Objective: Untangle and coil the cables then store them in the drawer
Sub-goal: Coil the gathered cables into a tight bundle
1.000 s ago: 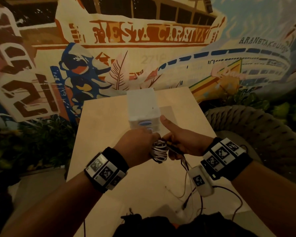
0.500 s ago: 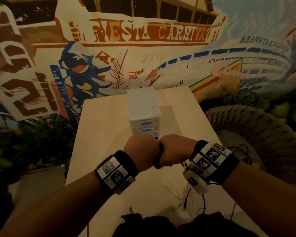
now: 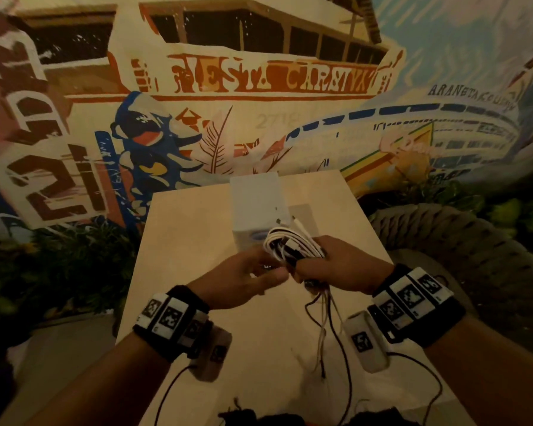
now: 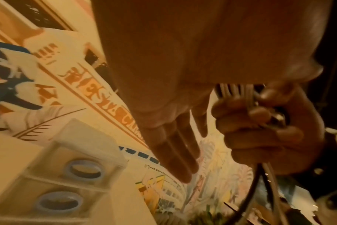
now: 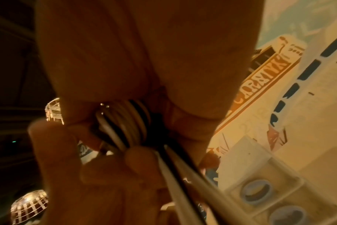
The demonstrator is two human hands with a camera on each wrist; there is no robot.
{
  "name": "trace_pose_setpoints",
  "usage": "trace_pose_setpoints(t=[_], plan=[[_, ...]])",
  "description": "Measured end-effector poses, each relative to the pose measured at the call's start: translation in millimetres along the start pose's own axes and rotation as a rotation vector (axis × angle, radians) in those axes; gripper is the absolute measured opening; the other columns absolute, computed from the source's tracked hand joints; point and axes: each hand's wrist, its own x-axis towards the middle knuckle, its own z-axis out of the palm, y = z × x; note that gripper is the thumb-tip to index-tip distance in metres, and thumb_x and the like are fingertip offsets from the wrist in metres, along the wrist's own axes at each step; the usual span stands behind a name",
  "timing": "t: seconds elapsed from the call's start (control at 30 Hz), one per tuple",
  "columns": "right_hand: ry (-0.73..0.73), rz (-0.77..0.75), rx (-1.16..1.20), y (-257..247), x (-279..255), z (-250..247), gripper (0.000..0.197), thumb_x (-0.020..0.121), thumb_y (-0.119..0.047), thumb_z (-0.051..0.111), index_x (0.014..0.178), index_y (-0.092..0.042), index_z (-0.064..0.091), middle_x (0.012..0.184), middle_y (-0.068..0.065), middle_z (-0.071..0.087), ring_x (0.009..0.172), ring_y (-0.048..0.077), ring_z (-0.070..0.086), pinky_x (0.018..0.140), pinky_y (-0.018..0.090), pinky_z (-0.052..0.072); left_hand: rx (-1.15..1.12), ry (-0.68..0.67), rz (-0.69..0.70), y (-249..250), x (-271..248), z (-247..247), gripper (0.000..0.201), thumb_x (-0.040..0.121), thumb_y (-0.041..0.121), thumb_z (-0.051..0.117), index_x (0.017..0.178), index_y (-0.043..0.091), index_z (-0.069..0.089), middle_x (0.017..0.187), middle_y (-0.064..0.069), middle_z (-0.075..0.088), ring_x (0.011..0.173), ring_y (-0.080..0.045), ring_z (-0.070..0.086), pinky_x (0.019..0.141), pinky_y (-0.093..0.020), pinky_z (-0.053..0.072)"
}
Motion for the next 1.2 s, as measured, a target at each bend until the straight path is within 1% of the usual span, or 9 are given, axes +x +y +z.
trace_pose_setpoints(t=[0.13,0.27,0.37,0.47,0.57,0.67,0.83,0.97,1.2], plan=[[-0.088,-0.111,0.042,-16,1,12,0.015,0.085,-0.034,0.064,0.087,-0.023,0.074,0.075,0.010,0.073,0.067,0.019,0.070,0.066,0.028,0.057,-0.166,-0.080,0.160,23,-2,8,0.048,0.085,0.068,0.055,0.126,0.044,0.051,0.122,0.042,0.059,0.117,0.012,0.056,0.097,-0.009,0.044],[-0.118,-0.136,-0.034,-25,3,8,0.020,0.088,-0.033,0.068,0.093,-0.015,0.077,0.090,0.013,0.075,0.085,0.023,0.072,0.085,0.042,0.059,-0.354,-0.005,0.316,28,-2,5,0.051,0.078,0.057,0.074,0.127,0.053,0.059,0.139,0.023,0.058,0.131,-0.010,0.055,0.107,-0.024,0.046],[-0.172,-0.156,-0.047,-28,0,9,0.016,0.090,-0.019,0.069,0.105,-0.013,0.073,0.098,0.012,0.075,0.091,0.023,0.073,0.081,0.041,0.061,-0.458,0.030,0.325,34,-2,5,0.036,0.082,0.054,0.076,0.115,0.041,0.073,0.134,0.011,0.065,0.107,-0.033,0.067,0.079,-0.044,0.060],[-0.175,-0.177,0.023,-35,0,11,0.021,0.086,-0.015,0.076,0.107,-0.017,0.072,0.100,0.012,0.076,0.092,0.020,0.074,0.081,0.030,0.059,-0.512,0.068,0.314,38,0,5,0.018,0.082,0.027,0.077,0.100,0.025,0.078,0.134,0.002,0.066,0.098,-0.019,0.073,0.068,-0.033,0.061],[-0.236,-0.191,-0.061,-36,1,15,0.025,0.082,-0.017,0.082,0.105,-0.021,0.072,0.101,-0.001,0.076,0.097,0.012,0.071,0.084,0.023,0.057,-0.477,0.069,0.343,38,1,1,0.017,0.083,0.023,0.072,0.098,0.029,0.078,0.133,0.001,0.067,0.109,-0.019,0.070,0.084,-0.044,0.060],[-0.271,-0.117,-0.007,-29,-2,17,0.043,0.081,-0.015,0.080,0.106,-0.043,0.059,0.096,-0.014,0.073,0.097,0.010,0.071,0.081,0.021,0.057,-0.516,0.099,0.359,39,-2,-6,0.014,0.082,0.024,0.069,0.085,0.029,0.081,0.098,0.001,0.078,0.096,-0.014,0.074,0.084,-0.028,0.057],[-0.258,-0.027,0.034,-13,-5,20,0.022,0.104,-0.024,0.051,0.095,-0.011,0.064,0.086,0.015,0.066,0.076,0.023,0.067,0.081,0.042,0.056,-0.531,0.222,0.396,25,-1,-12,0.022,0.087,0.025,0.069,0.082,0.004,0.071,0.083,-0.028,0.069,0.081,-0.043,0.068,0.081,-0.049,0.054],[-0.273,0.151,-0.006,9,-9,24,0.048,0.100,-0.053,0.041,0.082,-0.012,0.056,0.066,-0.004,0.053,0.061,0.012,0.052,0.075,0.029,0.055,-0.427,0.355,0.358,18,-2,-26,0.018,0.083,0.023,0.072,0.080,0.006,0.069,0.080,-0.018,0.070,0.079,-0.040,0.069,0.080,-0.049,0.058],[-0.138,0.241,0.047,16,-7,19,0.044,0.104,-0.049,0.041,0.093,-0.015,0.068,0.062,-0.006,0.034,0.053,0.013,0.027,0.051,0.030,0.029,0.148,0.328,0.198,15,-8,-16,0.018,0.080,0.038,0.084,0.091,0.028,0.075,0.079,0.010,0.075,0.075,-0.006,0.071,0.071,-0.022,0.058]])
